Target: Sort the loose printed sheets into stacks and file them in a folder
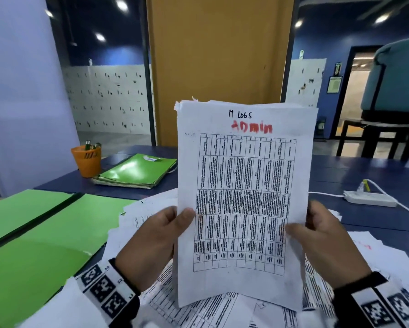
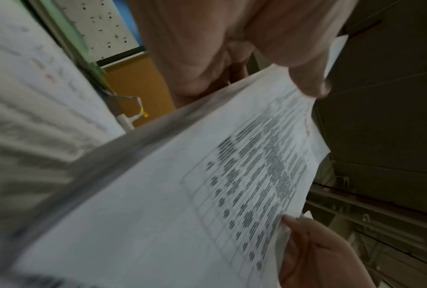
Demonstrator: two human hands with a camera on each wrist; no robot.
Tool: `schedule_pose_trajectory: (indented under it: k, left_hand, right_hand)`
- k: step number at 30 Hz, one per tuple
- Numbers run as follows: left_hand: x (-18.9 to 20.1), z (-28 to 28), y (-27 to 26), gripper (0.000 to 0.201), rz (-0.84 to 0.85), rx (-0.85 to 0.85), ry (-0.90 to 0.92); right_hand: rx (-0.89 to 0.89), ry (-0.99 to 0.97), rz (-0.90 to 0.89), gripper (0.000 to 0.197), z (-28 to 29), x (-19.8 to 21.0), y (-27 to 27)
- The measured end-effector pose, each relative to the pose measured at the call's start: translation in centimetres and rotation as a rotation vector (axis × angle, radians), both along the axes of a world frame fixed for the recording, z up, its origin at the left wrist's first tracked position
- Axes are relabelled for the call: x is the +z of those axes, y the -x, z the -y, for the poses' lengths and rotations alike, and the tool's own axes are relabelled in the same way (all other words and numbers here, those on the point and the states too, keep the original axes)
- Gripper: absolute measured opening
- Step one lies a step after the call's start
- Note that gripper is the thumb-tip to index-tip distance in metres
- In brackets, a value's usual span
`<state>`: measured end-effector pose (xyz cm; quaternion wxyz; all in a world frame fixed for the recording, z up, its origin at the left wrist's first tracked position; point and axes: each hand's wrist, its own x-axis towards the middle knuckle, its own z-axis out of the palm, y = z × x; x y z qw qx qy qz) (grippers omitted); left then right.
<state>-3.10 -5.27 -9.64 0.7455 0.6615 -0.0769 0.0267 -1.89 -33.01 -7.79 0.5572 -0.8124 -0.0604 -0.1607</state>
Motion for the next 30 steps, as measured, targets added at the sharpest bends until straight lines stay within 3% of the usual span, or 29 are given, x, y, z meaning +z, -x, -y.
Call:
schedule_pose_trajectory:
  k: [2, 5, 8, 13, 15, 18, 21, 24, 30]
  left_hand:
    - [1.0, -0.4, -0.8, 0.081, 0.074, 0.060, 0.019]
    - [2.3, 0.1, -1.0, 0.049, 0.151, 0.095, -0.033]
    - [1.5, 0.9, -0.5, 0.032, 0.112, 0.097, -0.061]
    - [0.1, 1.2, 1.0, 0.042, 0.048, 0.034, -0.127]
    - [0.2, 1.0, 0.7, 0.037, 0.032, 0.060, -0.102]
    - [0.7, 0.9, -0.2, 0.026, 0.060, 0.157, -0.071]
    - [0.6, 1.5, -0.6, 0.031, 0.050, 0.158, -0.036]
    - [0.3, 2.0, -0.3, 0.034, 0.031, 0.144, -0.027]
    - [0.8, 2.7, -0.3, 0.033, 0.171, 0.251, -0.073]
  right_hand:
    - [0.023, -0.081, 0.002, 0.027, -0.1, 0.1, 0.0]
    - [0.068, -0.165, 0.015, 0.030, -0.2, 0.1, 0.0]
    - [0.080, -0.084, 0.039, 0.031, 0.0, 0.1, 0.1]
    - [0.078, 0.060, -0.061, 0.018, 0.6, 0.1, 0.0]
    - [0.087, 0.062, -0.071, 0.023, 0.7, 0.1, 0.1]
    - [0.052, 0.039, -0.004, 0.014, 0.8, 0.4, 0.2]
    - [0.116, -0.049, -0.093, 0.022, 0.9, 0.4, 0.2]
    - [0.213, -0.003, -0.184, 0.029, 0.6, 0.1, 0.3]
    - [0.160, 0.057, 0.005, 0.026, 0.3, 0.2, 0.4]
